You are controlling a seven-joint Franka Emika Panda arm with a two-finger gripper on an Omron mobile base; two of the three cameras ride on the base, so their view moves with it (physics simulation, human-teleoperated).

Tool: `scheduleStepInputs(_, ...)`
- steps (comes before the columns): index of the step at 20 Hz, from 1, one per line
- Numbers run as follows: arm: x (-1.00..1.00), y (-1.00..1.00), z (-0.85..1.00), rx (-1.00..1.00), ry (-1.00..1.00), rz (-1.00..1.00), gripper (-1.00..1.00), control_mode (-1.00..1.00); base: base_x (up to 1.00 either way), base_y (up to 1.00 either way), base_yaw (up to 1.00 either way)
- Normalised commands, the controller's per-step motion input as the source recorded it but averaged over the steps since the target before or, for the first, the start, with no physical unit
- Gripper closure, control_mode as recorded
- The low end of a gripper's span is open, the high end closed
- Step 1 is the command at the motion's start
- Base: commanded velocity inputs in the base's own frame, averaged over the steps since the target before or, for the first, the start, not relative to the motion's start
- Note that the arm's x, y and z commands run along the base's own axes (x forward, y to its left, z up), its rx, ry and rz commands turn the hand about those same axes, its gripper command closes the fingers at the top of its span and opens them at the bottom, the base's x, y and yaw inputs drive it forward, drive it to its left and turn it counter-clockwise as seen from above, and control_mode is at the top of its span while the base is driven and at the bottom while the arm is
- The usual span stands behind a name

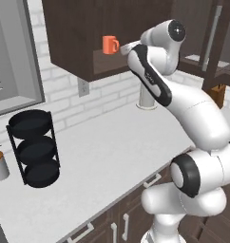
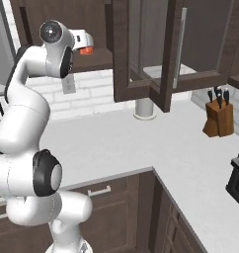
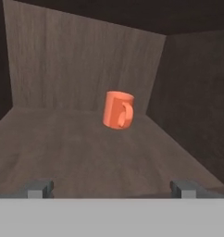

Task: Gather all objects into one cabinet and sort the glasses and bowls to opposite sides.

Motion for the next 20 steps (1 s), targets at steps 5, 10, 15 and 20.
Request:
scheduleStepInputs(5, 0.45, 0.0, 0.0, 0.03, 0.0, 0.0, -1.0, -1.0, 0.0, 0.0, 0.0)
scheduleStepInputs(10, 0.46, 0.0, 0.0, 0.04, 0.01, 0.02, -1.0, -1.0, 0.0, 0.0, 0.0)
scheduleStepInputs(15, 0.43, 0.0, 0.0, 0.02, 0.0, 0.03, -1.0, -1.0, 0.0, 0.0, 0.0)
scheduleStepInputs(20, 0.41, 0.0, 0.0, 0.01, 0.0, 0.03, -1.0, -1.0, 0.0, 0.0, 0.0)
